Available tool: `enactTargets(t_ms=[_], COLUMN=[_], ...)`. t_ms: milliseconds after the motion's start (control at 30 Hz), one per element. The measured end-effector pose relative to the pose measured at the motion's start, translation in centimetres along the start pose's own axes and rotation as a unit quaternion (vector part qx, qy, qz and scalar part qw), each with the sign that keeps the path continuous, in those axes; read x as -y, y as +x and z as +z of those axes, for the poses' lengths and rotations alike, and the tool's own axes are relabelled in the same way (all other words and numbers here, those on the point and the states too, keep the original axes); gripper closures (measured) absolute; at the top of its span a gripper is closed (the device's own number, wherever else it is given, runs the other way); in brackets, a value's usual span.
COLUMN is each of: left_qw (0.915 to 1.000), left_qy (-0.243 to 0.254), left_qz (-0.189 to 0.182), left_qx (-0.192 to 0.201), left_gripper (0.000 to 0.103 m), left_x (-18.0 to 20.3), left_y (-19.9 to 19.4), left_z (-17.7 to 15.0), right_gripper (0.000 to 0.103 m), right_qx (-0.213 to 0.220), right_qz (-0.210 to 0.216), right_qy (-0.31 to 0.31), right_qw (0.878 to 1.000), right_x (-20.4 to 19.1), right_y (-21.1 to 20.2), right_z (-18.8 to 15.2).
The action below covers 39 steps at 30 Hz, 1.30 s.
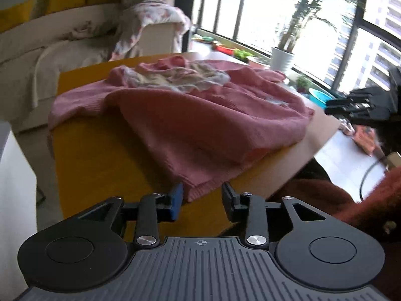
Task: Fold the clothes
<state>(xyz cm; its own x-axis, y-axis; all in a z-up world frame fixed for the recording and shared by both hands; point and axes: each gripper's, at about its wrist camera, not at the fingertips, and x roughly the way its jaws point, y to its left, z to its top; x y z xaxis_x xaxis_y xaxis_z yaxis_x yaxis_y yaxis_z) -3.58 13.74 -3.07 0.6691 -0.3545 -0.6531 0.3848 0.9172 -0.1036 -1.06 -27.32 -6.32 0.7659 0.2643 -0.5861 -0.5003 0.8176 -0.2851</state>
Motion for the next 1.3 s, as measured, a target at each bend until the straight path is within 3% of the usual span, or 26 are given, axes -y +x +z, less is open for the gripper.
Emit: enactTargets(t_ms=[33,100,233,333,467,533,600,667,733,833,933,1067,1167,1233,1300], left_qw=[0.9999,0.999,0.997,0.996,0.9944,0.9935,0.9917,0.9898,0.9883,0.9879,0.9886,0.9808,0.9808,0.985,0.9885], left_qy=[0.009,0.039,0.069,0.079,0.093,0.103,0.116,0.125,0.124,0.101,0.045,-0.008,-0.055,-0.076,-0.083], left_qz=[0.008,0.021,0.035,0.041,0.05,0.048,0.055,0.068,0.089,0.116,0.14,0.193,0.184,0.144,0.103], left_qx=[0.001,0.0,-0.003,-0.003,-0.003,-0.004,-0.004,-0.003,0.005,0.018,0.032,0.024,0.03,0.057,0.074], left_gripper=[0.051,0.048,0.054,0.057,0.054,0.054,0.054,0.059,0.09,0.095,0.095,0.094,0.087,0.071,0.056], left_x=[0.2,1.0,1.5,1.5,1.6,1.8,2.0,2.1,1.8,1.0,-0.9,-3.5,-5.2,-5.3,-4.9], left_y=[0.3,0.9,2.1,2.6,3.3,3.2,3.1,3.1,3.3,3.0,0.2,-2.7,-4.4,-5.2,-5.0], left_z=[0.1,0.3,0.3,0.3,0.3,0.2,0.1,0.2,0.3,0.4,-0.2,-2.2,-2.9,-2.3,-1.4], right_gripper=[0.061,0.056,0.032,0.023,0.0,0.0,0.0,0.0,0.0,0.0,0.0,0.0,0.0,0.0,0.0], right_qx=[0.003,0.013,0.041,0.036,0.033,0.041,0.048,0.055,0.061,0.068,0.074,0.06,0.049,0.057,0.073], right_qz=[0.001,0.009,0.054,0.097,0.15,0.162,0.164,0.165,0.165,0.165,0.164,0.165,0.166,0.147,0.096], right_qy=[0.0,0.013,0.135,0.235,0.362,0.396,0.413,0.429,0.441,0.446,0.434,0.43,0.427,0.415,0.371], right_qw=[1.0,1.0,0.988,0.966,0.919,0.903,0.894,0.886,0.88,0.877,0.883,0.886,0.888,0.896,0.921], right_x=[-0.3,-0.5,1.3,3.2,5.4,5.8,5.8,5.9,5.9,5.8,5.4,5.5,5.5,5.6,5.5], right_y=[0.4,1.2,3.0,4.4,5.0,5.0,4.9,5.0,5.1,5.1,4.9,4.7,4.5,3.6,2.0], right_z=[0.0,0.2,1.0,0.5,-1.8,-2.7,-3.0,-3.2,-3.4,-3.7,-3.8,-3.3,-3.0,-2.6,-1.9])
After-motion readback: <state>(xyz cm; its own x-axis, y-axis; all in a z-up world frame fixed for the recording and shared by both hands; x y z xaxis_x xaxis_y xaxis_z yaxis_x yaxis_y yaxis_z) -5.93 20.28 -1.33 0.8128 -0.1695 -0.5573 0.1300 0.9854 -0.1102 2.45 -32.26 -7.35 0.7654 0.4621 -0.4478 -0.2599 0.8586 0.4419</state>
